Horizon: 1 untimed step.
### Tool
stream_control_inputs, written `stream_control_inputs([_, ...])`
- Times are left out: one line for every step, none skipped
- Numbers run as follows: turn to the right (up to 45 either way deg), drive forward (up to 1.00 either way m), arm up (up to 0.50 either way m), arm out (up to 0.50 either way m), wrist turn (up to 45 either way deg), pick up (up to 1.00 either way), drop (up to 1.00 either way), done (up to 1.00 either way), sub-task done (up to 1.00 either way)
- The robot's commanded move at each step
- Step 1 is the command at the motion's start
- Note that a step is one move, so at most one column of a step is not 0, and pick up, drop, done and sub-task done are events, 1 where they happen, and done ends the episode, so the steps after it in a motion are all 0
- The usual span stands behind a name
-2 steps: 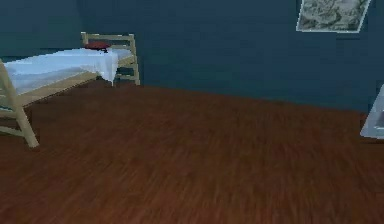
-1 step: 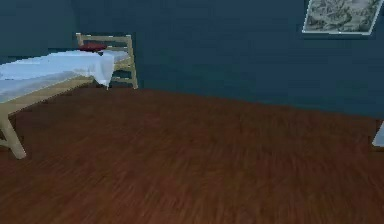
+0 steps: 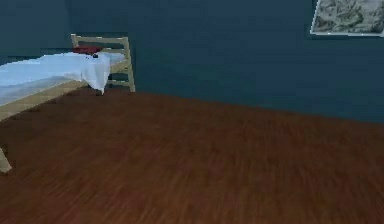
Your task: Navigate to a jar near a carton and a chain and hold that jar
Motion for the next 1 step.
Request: stream_control_inputs([45.0, 0.00, 0.00, 0.00, 0.0, 0.00, 0.00, 0.00, 0.00])
